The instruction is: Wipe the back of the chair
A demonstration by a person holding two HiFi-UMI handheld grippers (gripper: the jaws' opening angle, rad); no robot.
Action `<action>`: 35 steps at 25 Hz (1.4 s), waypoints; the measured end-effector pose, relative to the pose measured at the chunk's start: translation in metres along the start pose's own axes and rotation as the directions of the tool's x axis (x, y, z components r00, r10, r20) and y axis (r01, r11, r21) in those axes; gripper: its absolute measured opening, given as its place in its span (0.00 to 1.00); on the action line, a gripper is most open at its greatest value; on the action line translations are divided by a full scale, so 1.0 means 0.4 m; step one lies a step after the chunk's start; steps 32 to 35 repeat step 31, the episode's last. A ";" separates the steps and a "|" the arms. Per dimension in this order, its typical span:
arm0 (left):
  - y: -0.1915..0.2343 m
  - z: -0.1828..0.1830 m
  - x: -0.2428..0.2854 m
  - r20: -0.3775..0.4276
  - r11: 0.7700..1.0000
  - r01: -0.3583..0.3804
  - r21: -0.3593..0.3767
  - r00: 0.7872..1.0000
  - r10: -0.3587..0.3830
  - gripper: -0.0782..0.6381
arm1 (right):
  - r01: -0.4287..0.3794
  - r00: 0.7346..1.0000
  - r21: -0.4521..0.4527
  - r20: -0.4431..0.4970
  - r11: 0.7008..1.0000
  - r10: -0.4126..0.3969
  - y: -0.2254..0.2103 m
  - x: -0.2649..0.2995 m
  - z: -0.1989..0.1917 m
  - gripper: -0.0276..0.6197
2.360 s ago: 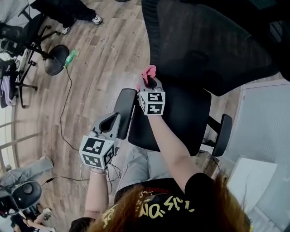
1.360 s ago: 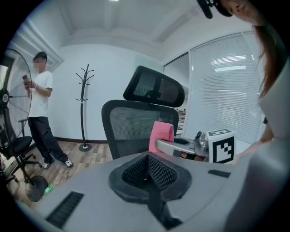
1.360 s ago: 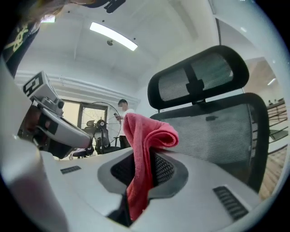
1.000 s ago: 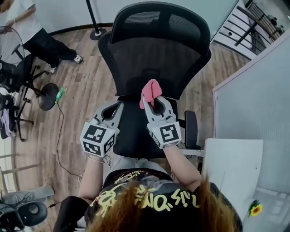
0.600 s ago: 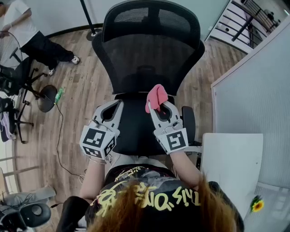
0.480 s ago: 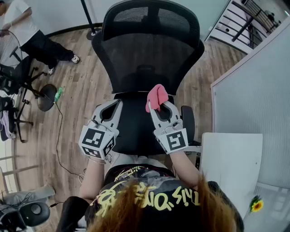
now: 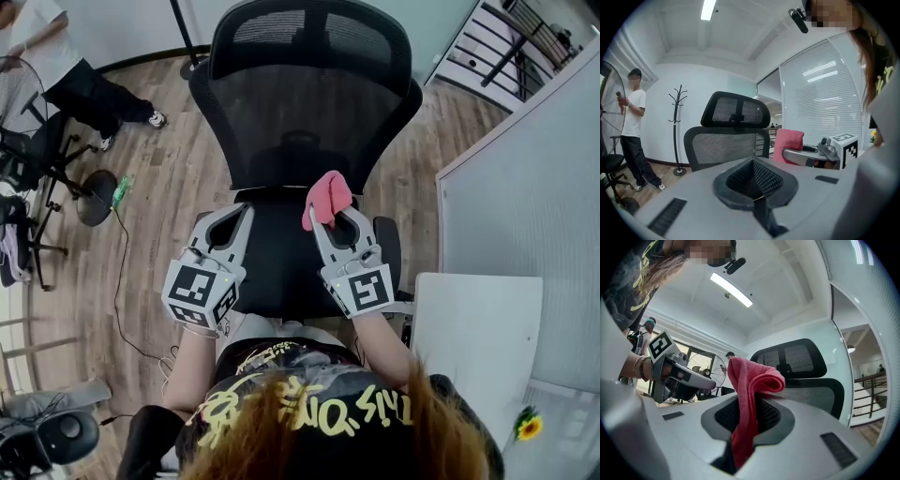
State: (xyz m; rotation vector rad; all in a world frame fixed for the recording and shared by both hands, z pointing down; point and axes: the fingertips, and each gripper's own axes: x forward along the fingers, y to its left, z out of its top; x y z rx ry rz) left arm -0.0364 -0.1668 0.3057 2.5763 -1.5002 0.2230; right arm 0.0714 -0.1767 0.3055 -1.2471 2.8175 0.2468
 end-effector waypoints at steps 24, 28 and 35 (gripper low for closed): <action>0.003 0.016 0.006 0.014 1.000 0.002 0.020 1.000 -0.002 0.10 | 0.017 0.999 -0.024 0.034 1.000 -0.016 -0.023 -0.001 0.016 0.14; -0.003 0.010 0.004 0.015 1.000 0.003 0.019 1.000 -0.003 0.10 | 0.020 0.999 -0.025 0.033 0.999 -0.019 -0.022 -0.009 0.014 0.14; -0.006 0.005 0.004 0.018 1.000 0.000 0.020 1.000 -0.001 0.10 | 0.025 0.999 -0.021 0.034 0.999 -0.025 -0.025 -0.014 0.011 0.14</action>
